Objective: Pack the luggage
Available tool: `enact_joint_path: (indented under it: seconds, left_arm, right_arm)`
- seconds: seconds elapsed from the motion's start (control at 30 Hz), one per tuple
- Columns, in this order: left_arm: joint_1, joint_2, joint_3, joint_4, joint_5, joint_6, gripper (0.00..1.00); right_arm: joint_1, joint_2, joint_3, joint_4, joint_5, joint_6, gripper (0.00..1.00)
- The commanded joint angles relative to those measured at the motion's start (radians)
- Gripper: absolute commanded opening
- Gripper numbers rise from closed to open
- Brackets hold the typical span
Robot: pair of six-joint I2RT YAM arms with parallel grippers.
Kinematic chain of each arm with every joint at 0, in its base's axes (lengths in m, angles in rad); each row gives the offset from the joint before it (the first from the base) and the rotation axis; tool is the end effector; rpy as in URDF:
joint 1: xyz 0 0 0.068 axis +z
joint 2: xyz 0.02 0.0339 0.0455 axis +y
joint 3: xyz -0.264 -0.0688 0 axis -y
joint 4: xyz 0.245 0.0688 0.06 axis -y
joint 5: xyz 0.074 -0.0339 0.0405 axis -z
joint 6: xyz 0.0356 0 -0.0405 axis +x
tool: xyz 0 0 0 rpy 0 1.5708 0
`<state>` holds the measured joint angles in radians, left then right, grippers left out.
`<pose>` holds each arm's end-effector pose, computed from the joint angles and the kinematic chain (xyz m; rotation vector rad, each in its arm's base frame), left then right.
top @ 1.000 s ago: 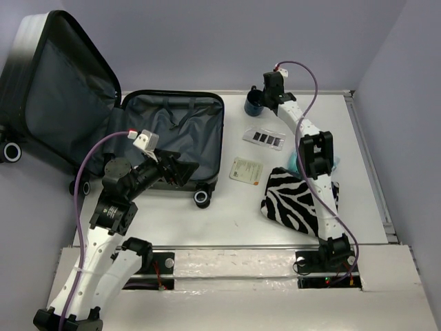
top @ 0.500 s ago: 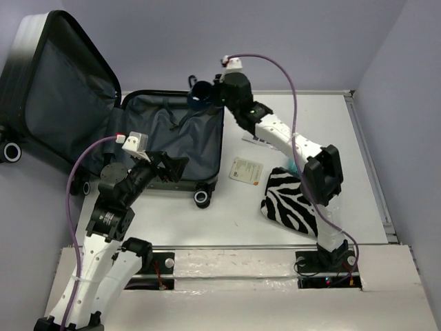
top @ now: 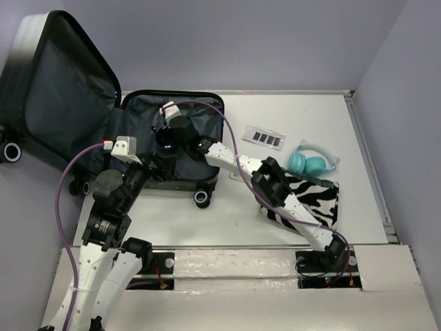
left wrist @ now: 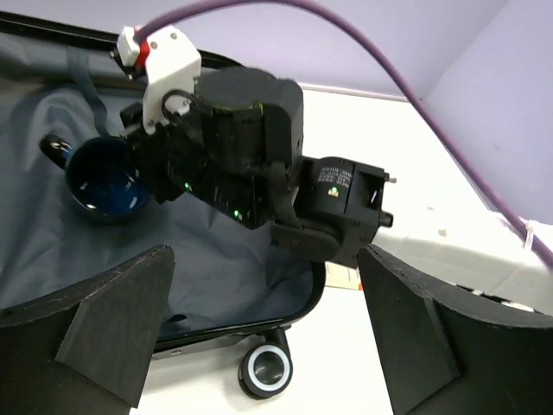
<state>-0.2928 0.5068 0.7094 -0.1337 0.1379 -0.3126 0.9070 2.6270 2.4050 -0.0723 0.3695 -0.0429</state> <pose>0.1193 -0.0411 0.3572 0.0979 1.5280 -0.5883 0.3826 0.4683 0.2169 -0.6129 1.7482 0.2586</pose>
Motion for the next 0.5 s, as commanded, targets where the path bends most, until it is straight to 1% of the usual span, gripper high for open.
enact_joint_path:
  seconds: [0.0, 0.03, 0.07, 0.1, 0.17, 0.2, 0.23, 0.3, 0.33, 0.43, 0.47]
  left_arm:
    - [0.0, -0.019, 0.047, 0.017, -0.063, -0.011, 0.99]
    - [0.0, -0.019, 0.048, 0.016, -0.072, -0.014, 0.99]
    - [0.0, -0.022, 0.051, 0.01, -0.093, -0.02, 0.99]
    - [0.0, -0.028, 0.055, 0.006, -0.106, -0.025, 0.99]
    - [-0.002, -0.043, 0.053, 0.005, -0.139, -0.032, 0.99]
    - [0.0, -0.048, 0.05, 0.009, -0.167, -0.039, 0.99]
    - [0.0, -0.047, 0.05, 0.009, -0.167, -0.043, 0.99]
    - [0.0, -0.044, 0.041, 0.028, -0.143, -0.057, 0.99]
    - [0.0, -0.04, 0.036, 0.043, -0.097, -0.072, 0.99]
    - [0.0, -0.031, 0.045, 0.045, -0.077, -0.083, 0.99]
    - [0.0, -0.027, 0.05, 0.039, -0.06, -0.083, 0.99]
  right_arm:
    - [0.026, -0.071, 0.02, 0.215, 0.112, -0.141, 0.09]
    - [0.026, -0.084, -0.009, 0.223, 0.112, -0.14, 0.16]
    - [0.026, -0.097, -0.08, 0.232, 0.108, -0.117, 0.33]
    - [0.026, -0.137, -0.116, 0.241, 0.089, -0.095, 0.44]
    - [0.026, -0.183, -0.205, 0.246, 0.068, -0.04, 0.61]
    - [0.026, -0.241, -0.254, 0.244, 0.048, -0.008, 0.71]
    - [0.026, -0.242, -0.254, 0.244, 0.027, -0.008, 0.75]
    - [0.026, -0.338, -0.315, 0.243, -0.015, 0.012, 0.84]
    - [0.026, -0.405, -0.335, 0.235, -0.036, 0.023, 0.85]
    - [0.001, -0.52, -0.455, 0.22, -0.084, 0.052, 0.87]
    - [-0.013, -0.565, -0.498, 0.218, -0.101, 0.107, 0.87]
